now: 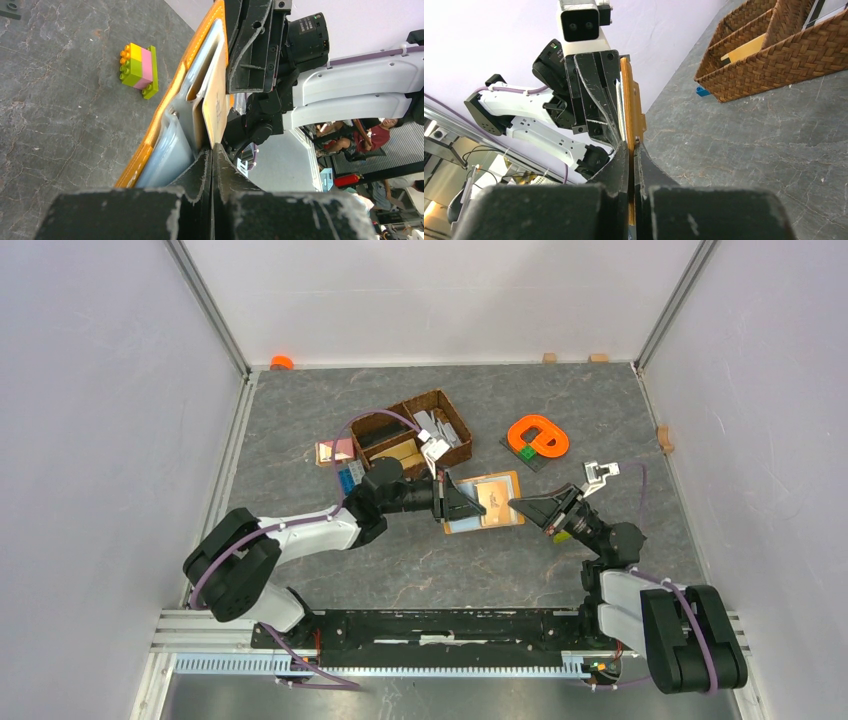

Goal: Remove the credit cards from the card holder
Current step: Remove the credit card from the card holder.

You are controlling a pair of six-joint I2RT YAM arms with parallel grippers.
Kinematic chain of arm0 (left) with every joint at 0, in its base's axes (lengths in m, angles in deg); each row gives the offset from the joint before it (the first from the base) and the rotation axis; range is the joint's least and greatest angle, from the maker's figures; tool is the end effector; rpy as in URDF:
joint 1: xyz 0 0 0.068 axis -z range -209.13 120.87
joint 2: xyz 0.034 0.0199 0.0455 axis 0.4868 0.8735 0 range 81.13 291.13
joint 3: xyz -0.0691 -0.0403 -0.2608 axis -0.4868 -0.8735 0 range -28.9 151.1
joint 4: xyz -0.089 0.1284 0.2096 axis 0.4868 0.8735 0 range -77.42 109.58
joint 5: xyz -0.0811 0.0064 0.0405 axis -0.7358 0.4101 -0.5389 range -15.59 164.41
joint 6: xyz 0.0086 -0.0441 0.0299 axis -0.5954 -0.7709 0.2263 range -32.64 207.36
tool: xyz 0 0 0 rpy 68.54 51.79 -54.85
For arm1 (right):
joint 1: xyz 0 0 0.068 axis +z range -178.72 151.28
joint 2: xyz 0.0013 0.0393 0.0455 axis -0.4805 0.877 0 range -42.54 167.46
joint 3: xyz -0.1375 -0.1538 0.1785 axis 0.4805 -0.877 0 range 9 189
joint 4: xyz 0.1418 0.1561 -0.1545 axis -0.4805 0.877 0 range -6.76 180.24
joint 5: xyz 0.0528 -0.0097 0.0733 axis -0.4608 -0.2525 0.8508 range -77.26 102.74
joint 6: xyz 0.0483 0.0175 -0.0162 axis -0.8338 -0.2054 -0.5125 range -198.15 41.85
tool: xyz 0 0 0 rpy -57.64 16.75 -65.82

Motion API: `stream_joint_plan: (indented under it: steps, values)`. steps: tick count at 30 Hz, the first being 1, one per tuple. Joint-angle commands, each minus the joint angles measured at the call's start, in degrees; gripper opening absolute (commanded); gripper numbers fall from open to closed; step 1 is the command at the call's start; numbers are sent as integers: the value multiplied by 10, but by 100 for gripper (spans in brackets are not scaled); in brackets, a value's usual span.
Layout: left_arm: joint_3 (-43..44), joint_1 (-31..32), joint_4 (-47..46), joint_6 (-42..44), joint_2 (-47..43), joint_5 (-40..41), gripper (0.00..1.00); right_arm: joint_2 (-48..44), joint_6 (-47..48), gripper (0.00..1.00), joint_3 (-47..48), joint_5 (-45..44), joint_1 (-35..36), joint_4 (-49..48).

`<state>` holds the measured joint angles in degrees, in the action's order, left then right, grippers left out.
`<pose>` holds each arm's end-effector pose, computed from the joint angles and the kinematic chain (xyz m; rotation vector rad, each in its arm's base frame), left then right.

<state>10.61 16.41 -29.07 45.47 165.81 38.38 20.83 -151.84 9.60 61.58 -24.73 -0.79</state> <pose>0.2046 -0.2384 0.2385 0.6160 1.8065 -1.6154 0.1557 0.0376 0.1945 0.0340 1.5329 1.6229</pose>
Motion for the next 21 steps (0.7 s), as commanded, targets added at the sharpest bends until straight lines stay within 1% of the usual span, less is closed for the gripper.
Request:
stream_joint_plan:
  steps: [1,7,16,17,18,19,21]
  values:
    - [2,-11,-4,-7,-7,11,2,-22,7,0,-94,-8,-11,-154]
    - [0,-17,-12,-13,-5,8,2,-40,15,0,-97,-9,-27,-129]
    - [0,-19,-15,-16,-4,5,2,-44,14,0,-99,-8,-28,-132]
    - [0,-19,-17,-17,-2,1,2,-44,15,2,-98,-5,-28,-136]
    - [3,-18,-22,-20,2,-8,2,-44,16,11,-96,-2,-27,-141]
    - [7,-18,-27,-24,7,-15,2,-44,15,17,-96,1,-27,-143]
    - [15,-17,-30,-32,19,-28,2,-46,16,21,-94,4,-25,-147]
